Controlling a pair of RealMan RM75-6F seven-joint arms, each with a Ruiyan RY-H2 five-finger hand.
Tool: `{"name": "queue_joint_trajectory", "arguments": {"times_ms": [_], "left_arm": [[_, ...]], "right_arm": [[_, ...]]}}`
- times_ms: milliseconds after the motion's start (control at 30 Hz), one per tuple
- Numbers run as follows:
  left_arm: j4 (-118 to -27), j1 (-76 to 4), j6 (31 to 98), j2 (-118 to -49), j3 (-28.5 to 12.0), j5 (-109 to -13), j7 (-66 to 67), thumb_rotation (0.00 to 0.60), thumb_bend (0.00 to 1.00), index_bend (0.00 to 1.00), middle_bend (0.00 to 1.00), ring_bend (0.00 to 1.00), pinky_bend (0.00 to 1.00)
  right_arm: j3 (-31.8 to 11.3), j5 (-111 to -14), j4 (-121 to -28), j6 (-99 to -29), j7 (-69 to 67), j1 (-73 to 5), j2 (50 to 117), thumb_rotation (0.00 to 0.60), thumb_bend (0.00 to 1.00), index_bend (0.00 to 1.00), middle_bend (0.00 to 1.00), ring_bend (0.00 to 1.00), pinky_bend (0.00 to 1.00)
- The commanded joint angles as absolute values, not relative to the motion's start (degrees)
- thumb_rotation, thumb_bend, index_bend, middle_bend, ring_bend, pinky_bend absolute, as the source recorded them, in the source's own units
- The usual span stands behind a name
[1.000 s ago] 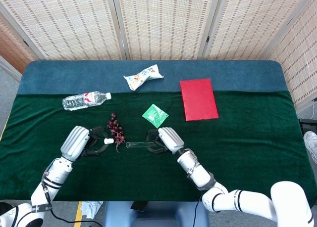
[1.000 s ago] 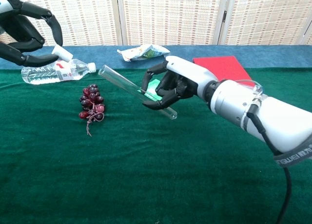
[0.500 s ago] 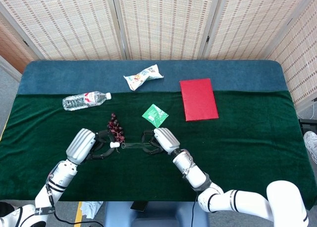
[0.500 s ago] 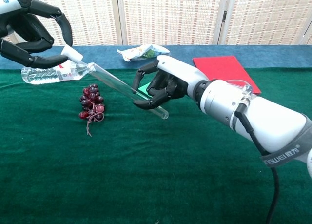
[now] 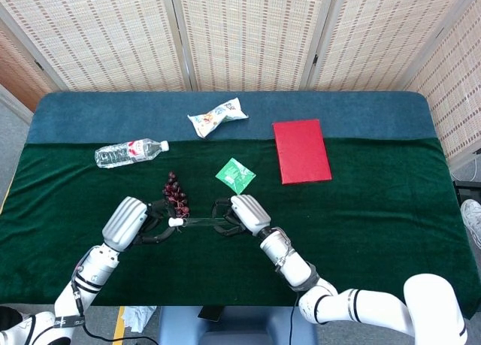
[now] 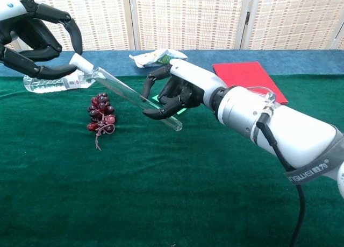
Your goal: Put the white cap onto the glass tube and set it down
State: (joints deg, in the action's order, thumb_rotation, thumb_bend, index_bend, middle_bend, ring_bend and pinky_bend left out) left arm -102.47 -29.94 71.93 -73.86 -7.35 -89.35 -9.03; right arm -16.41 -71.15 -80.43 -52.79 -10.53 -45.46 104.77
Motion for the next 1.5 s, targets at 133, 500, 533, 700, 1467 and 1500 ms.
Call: {"name": "queue_joint_trajectory", "arguments": {"times_ms": [133,500,533,700,1467,1500], "left_arm": [[-102.50,-30.05,71.85,-73.90,-7.27,-89.35,-8.91,0.600,0.45,0.65,1.00,0.94,0.93],[-102.45,-30.16,71.84,-74.22,-7.11,-89.21,-8.78,0.600,0.45,0.65,1.00,0.94,0.93],[-102.45,-30.16,71.85,-74.25,-7.08,-89.21,-8.80,0.600,0.45,0.65,1.00,0.94,0.93],[-102.39,-30.24,71.86,-74.46,-7.03,-89.28,-9.06,0.600,0.45,0.65,1.00,0.94,0.93],[-101.93,-30.93,70.95,-75.13,-7.00,-88.74,-9.13,0.600,0.45,0.65,1.00,0.94,0.93],[-101.91,-30.96,70.81,-75.04,-6.92,-88.73,-9.12,0.600,0.45,0.63,1.00,0.94,0.93]], "right_arm": [[-16.61,-71.01,-80.28,-52.66,-10.17,-45.85,105.09,0.600,0.76,0.86,1.00,1.00,1.00],[-17.24,-70.56,-80.26,-52.96,-9.63,-46.48,106.10,0.600,0.77,0.86,1.00,1.00,1.00],[-17.31,-70.47,-80.28,-53.00,-9.62,-46.49,106.15,0.600,0.77,0.86,1.00,1.00,1.00],[-17.50,-70.14,-79.94,-52.81,-9.61,-46.75,106.48,0.600,0.77,0.86,1.00,1.00,1.00],[-17.57,-70.56,-79.87,-53.35,-9.69,-47.15,107.09,0.600,0.78,0.86,1.00,1.00,1.00],[-17.54,-70.52,-79.81,-53.32,-9.60,-47.16,107.08,0.600,0.78,0.86,1.00,1.00,1.00]]}}
